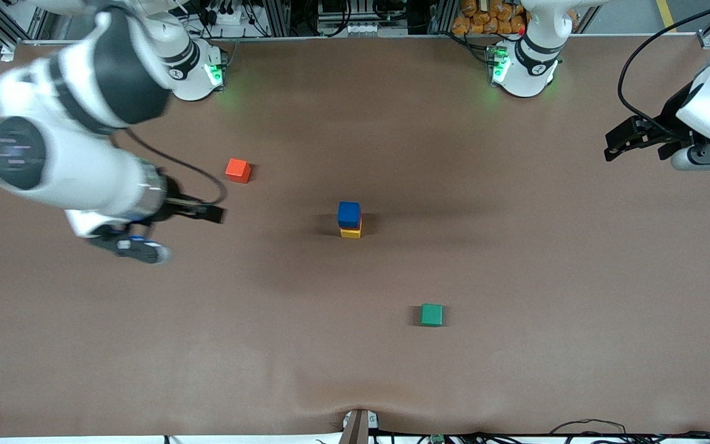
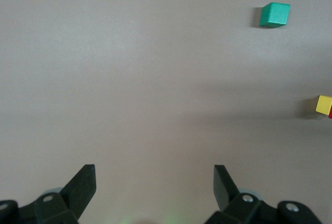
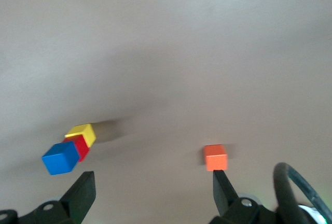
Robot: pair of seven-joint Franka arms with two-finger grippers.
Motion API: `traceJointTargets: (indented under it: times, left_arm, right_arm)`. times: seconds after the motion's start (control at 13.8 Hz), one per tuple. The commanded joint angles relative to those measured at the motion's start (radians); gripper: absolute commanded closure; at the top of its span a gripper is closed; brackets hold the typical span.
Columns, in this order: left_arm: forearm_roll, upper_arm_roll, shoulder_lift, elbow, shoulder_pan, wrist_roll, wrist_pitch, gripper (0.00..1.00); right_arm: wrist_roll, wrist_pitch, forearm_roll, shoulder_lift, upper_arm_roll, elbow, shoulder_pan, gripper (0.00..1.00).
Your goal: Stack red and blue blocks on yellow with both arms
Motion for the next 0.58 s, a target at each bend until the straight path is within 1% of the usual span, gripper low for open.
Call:
traceJointTargets:
  times: [0.0, 0.07, 0.29, 0.44, 0.51]
  left_arm:
    - [-0.019, -0.003, -0.009, -0.01, 0.008, 0.0, 0.015, 0.0]
    - [-0.019, -0.003, -0.009, -0.01, 0.01, 0.0, 0.015, 0.0]
    - [-0.019, -0.003, -0.009, -0.008, 0.011, 0.0, 0.017, 0.0]
    - [-0.019, -0.003, -0.009, -0.007, 0.011, 0.0, 0.017, 0.0]
    - [-0.019, -0.003, -0.009, -0.007, 0.011, 0.0, 0.017, 0.0]
  right_arm:
    - [-0.122, -0.023, -0.103, -0.064, 0.016, -0.021, -0.073, 0.0]
    - [-0.174, -0.037, -0.132, -0.087, 0.015, -0.027, -0.102, 0.0]
    - [-0.277, -0.062, -0.138, -0.133, 0.01, -0.045, -0.232, 0.0]
    - [-0.372, -0.042, -0.152, -0.191, 0.008, -0.114, -0.278, 0.0]
    - [-0.374, -0.02, -0.154, -0.228, 0.01, -0.158, -0.298, 0.0]
